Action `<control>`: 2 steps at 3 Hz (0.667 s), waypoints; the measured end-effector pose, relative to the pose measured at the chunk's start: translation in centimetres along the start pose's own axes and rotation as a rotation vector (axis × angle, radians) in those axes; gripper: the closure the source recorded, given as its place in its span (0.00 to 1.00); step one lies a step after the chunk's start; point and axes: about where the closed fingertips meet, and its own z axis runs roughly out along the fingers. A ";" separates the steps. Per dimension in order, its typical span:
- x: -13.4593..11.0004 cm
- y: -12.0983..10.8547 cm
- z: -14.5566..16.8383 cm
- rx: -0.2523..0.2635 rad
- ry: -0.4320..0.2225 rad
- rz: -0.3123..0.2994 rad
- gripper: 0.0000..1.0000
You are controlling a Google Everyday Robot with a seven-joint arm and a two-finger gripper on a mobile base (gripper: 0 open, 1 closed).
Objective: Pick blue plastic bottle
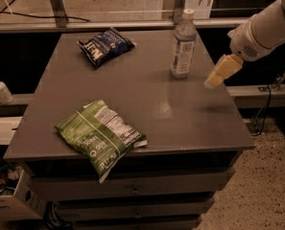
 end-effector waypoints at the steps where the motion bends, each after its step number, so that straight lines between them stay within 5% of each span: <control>1: -2.5 -3.8 2.2 0.031 -0.141 0.125 0.00; 2: -2.5 -3.8 2.2 0.031 -0.141 0.125 0.00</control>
Offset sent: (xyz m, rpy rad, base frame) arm 0.0490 0.0085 0.0079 0.1697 -0.0555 -0.0669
